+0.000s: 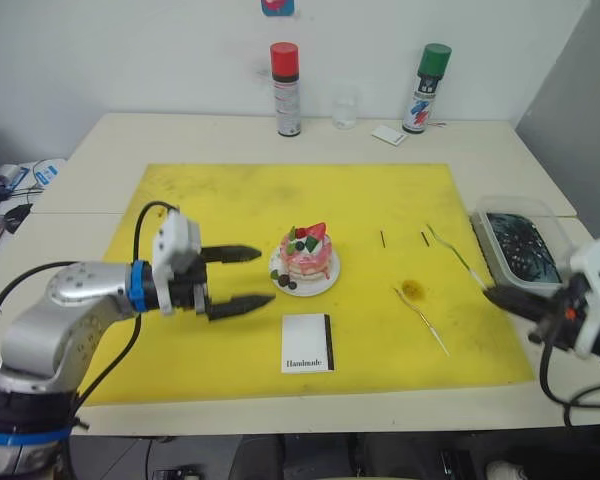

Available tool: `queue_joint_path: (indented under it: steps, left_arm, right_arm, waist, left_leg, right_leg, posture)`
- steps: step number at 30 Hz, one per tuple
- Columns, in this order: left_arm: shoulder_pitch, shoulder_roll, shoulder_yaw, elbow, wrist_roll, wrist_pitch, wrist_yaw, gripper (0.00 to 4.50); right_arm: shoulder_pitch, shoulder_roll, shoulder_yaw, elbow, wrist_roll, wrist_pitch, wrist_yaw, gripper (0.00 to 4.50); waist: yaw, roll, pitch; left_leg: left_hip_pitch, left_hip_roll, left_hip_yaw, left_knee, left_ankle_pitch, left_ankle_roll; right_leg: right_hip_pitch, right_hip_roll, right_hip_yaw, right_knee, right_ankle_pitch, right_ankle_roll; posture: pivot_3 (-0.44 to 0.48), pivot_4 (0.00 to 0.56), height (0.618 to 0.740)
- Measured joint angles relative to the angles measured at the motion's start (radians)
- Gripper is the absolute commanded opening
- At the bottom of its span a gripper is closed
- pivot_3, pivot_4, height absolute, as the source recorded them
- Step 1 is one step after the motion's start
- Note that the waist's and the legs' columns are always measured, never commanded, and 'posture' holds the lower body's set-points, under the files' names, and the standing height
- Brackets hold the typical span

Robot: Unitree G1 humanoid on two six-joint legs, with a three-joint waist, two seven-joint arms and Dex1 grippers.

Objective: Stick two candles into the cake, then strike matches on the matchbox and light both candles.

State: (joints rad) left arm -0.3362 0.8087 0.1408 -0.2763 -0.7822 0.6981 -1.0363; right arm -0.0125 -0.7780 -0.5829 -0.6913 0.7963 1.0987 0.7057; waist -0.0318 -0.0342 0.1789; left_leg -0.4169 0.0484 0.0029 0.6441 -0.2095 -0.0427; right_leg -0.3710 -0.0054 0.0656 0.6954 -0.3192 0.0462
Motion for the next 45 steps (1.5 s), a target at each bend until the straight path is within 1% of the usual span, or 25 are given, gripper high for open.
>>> queue_joint_path:
  steps: [4, 7, 10, 13, 15, 18, 22, 32, 35, 43, 44, 45]
  left_arm:
    - [-0.153, -0.1, 0.045, 0.057, -0.235, 0.245, 0.169, 4.5]
    - [-0.249, -0.177, 0.069, 0.094, -0.372, 0.35, 0.284, 4.5]
    - [-0.317, -0.265, 0.075, 0.131, -0.473, 0.408, 0.398, 4.5]
    - [-0.356, -0.323, 0.071, 0.145, -0.544, 0.441, 0.49, 4.5]
    - [-0.375, -0.373, 0.079, 0.171, -0.614, 0.451, 0.557, 4.5]
    - [-0.385, -0.405, 0.083, 0.199, -0.719, 0.46, 0.63, 4.5]
    - [-0.391, -0.4, 0.084, 0.233, -0.791, 0.476, 0.662, 4.5]
    - [-0.405, -0.389, 0.061, 0.247, -0.782, 0.494, 0.614, 4.5]
    - [-0.405, -0.389, 0.06, 0.248, -0.766, 0.492, 0.598, 3.87]
    - [-0.405, -0.393, 0.06, 0.248, -0.726, 0.489, 0.563, 1.25]
    - [-0.405, -0.394, 0.06, 0.248, -0.722, 0.489, 0.561, 1.01]
    - [-0.405, -0.395, 0.06, 0.248, -0.716, 0.489, 0.556, 0.62]
  right_arm:
    - [-0.212, 0.107, 0.096, 0.021, 0.151, 0.065, -0.12, 0.02]
    - [-0.328, 0.187, 0.145, 0.075, 0.248, 0.078, -0.197, 0.02]
    - [-0.411, 0.273, 0.186, 0.148, 0.343, 0.082, -0.279, 0.02]
    - [-0.457, 0.318, 0.216, 0.192, 0.444, 0.084, -0.356, 0.02]
    - [-0.483, 0.351, 0.236, 0.224, 0.508, 0.08, -0.417, 0.02]
    - [-0.498, 0.378, 0.273, 0.249, 0.586, 0.064, -0.486, 0.02]
    - [-0.5, 0.381, 0.306, 0.266, 0.681, 0.035, -0.557, 0.02]
    - [-0.5, 0.367, 0.402, 0.267, 0.825, -0.051, -0.663, 0.02]
    - [-0.5, 0.361, 0.421, 0.267, 0.854, -0.076, -0.683, 0.0]
    - [-0.5, 0.339, 0.461, 0.266, 0.917, -0.127, -0.721, 0.0]
    - [-0.5, 0.335, 0.467, 0.266, 0.922, -0.131, -0.727, 0.0]
    - [-0.5, 0.332, 0.473, 0.266, 0.925, -0.132, -0.729, 0.0]
  waist:
    - [0.0, 0.0, 0.0]
    - [0.0, -0.001, 0.0]
    - [0.0, 0.0, 0.0]
    - [0.0, 0.0, 0.0]
    - [0.0, 0.0, 0.0]
    - [0.0, 0.0, 0.0]
    - [0.0, 0.0, 0.0]
    - [0.0, 0.0, 0.0]
    - [0.0, 0.0, 0.0]
    - [0.0, 0.0, 0.0]
    - [0.0, 0.0, 0.0]
    - [0.0, 0.0, 0.0]
  left_leg:
    - [-0.003, 0.0, -0.001, 0.0, 0.0, 0.0]
    - [-0.006, -0.001, -0.001, 0.0, 0.0, 0.0]
    - [-0.007, -0.001, -0.002, 0.0, 0.0, 0.0]
    - [-0.01, -0.001, -0.002, 0.0, 0.0, 0.0]
    - [-0.011, -0.001, -0.003, 0.0, 0.0, 0.0]
    - [-0.012, -0.001, -0.003, 0.0, 0.0, 0.0]
    - [-0.012, -0.001, -0.002, 0.0, 0.0, 0.0]
    - [-0.013, -0.001, -0.001, 0.0, 0.0, 0.0]
    - [-0.014, -0.001, -0.001, 0.0, 0.0, 0.0]
    - [-0.016, -0.001, -0.001, 0.0, 0.0, 0.0]
    - [-0.016, -0.001, -0.001, 0.0, 0.0, 0.0]
    - [-0.016, -0.001, -0.001, 0.0, 0.0, 0.0]
  right_leg:
    - [-0.002, 0.0, 0.0, -0.001, 0.0, 0.001]
    - [-0.003, 0.0, -0.001, -0.002, 0.002, -0.002]
    - [-0.004, 0.0, -0.002, -0.002, 0.003, -0.004]
    - [-0.008, 0.0, -0.002, -0.001, 0.003, -0.004]
    - [-0.009, 0.0, -0.001, 0.0, 0.003, -0.004]
    - [-0.01, 0.0, -0.001, 0.0, 0.003, -0.004]
    - [-0.011, 0.0, -0.002, 0.001, 0.003, -0.004]
    - [-0.012, 0.0, -0.002, 0.001, 0.003, -0.004]
    - [-0.013, 0.0, -0.002, 0.001, 0.003, -0.004]
    - [-0.014, 0.0, -0.001, 0.001, 0.003, -0.004]
    - [-0.015, 0.0, -0.001, 0.001, 0.003, -0.004]
    - [-0.015, 0.0, -0.001, 0.001, 0.003, -0.004]
  posture:
    - [0.0, 0.15, 0.74]
    - [0.0, 0.15, 0.74]
    - [0.0, 0.15, 0.74]
    - [0.0, 0.15, 0.74]
    - [0.0, 0.15, 0.74]
    - [0.0, 0.15, 0.74]
    - [0.0, 0.15, 0.74]
    - [0.0, 0.15, 0.74]
    - [0.0, 0.15, 0.74]
    - [0.0, 0.15, 0.74]
    - [0.0, 0.15, 0.74]
    - [0.0, 0.15, 0.74]
